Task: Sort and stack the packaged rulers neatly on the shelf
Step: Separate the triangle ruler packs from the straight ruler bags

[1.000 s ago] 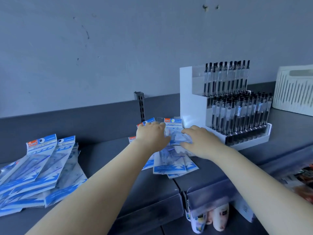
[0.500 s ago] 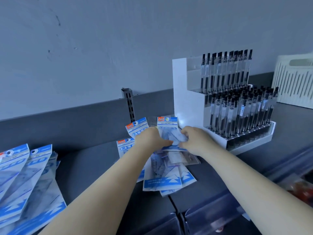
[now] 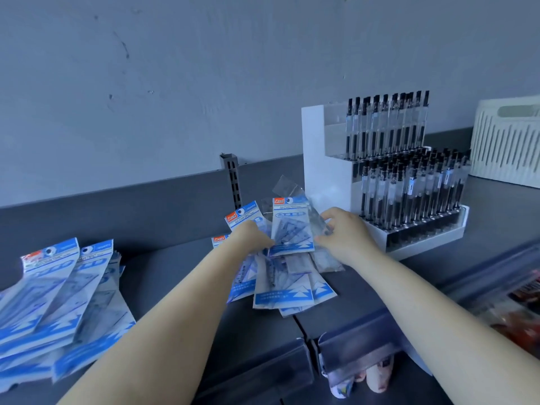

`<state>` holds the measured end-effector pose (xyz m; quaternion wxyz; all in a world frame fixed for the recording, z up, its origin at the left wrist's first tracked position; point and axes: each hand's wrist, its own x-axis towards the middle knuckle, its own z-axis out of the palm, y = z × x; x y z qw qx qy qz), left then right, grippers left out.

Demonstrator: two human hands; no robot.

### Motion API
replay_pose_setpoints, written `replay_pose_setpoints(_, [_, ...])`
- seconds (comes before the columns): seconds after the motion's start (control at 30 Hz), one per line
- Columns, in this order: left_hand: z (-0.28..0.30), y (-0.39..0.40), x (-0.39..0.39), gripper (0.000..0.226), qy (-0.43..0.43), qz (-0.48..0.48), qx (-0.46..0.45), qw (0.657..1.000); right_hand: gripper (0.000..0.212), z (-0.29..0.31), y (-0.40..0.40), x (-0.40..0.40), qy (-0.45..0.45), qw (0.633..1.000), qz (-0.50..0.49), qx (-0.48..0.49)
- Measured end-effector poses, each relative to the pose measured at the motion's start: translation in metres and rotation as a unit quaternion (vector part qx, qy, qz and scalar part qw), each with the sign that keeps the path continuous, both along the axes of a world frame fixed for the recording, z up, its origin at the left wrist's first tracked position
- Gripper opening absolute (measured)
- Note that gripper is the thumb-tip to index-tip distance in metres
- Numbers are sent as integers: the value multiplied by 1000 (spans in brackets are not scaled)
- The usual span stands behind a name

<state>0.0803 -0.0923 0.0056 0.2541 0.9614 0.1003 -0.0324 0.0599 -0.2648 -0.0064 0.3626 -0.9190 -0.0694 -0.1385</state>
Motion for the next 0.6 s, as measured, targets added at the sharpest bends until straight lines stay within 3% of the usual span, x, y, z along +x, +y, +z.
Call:
replay_pose_setpoints(0.03, [0, 2, -4, 16, 7, 3, -7, 1000, 39, 0, 1, -4, -3, 1000, 5, 14])
replay_pose_setpoints(0.17, [4, 8, -16, 32, -30, 10, -13, 999, 29, 3, 2, -19, -11, 996, 20, 89])
replay_pose_setpoints(0.27, [12, 16, -30, 30, -90, 21, -95, 991, 33, 3, 7, -31, 2, 980, 46, 193])
replay_pose_setpoints(0.4, [19, 29, -69, 14, -168, 48, -199, 964, 29, 4, 24, -54, 23, 954, 92, 285])
replay_pose_setpoints(0.6, [19, 88, -140, 15, -295, 130, -262, 910, 25, 12, 70, -100, 58, 906, 176, 381])
